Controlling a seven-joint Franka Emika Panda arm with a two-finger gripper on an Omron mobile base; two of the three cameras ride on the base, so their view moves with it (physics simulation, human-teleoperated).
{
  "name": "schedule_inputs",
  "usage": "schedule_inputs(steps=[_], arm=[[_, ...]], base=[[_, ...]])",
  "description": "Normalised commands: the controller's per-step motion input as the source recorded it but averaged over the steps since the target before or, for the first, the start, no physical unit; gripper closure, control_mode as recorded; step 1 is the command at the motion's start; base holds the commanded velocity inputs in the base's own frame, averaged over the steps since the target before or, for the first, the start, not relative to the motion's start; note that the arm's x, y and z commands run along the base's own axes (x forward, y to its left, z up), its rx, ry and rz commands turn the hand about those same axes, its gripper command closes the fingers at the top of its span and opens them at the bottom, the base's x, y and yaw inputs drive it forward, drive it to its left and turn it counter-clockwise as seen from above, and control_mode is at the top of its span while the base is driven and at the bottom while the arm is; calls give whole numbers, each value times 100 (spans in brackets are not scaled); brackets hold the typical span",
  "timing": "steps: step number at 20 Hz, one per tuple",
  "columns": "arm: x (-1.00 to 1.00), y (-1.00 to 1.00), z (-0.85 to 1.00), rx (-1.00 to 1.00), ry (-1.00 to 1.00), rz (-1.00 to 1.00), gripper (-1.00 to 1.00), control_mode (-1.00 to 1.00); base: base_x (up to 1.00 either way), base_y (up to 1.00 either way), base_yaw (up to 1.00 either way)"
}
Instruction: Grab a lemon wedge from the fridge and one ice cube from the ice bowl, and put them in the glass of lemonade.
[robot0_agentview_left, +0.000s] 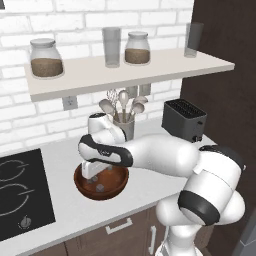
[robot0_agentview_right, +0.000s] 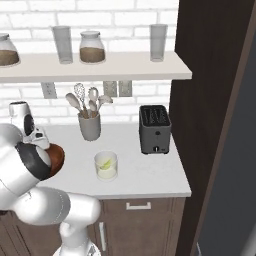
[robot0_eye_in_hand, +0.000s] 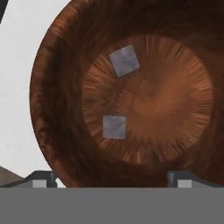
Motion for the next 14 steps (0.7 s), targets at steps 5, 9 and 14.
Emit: schedule_inputs(steps=[5,9,14], arm=[[1,0,-39,0,-2,7,-100,-100],[0,0,-30,4,-6,8,-100,-100],[4,0,-19,4,-3,7,-100,-100]], base=[[0,0,0],[0,0,0],[0,0,0]])
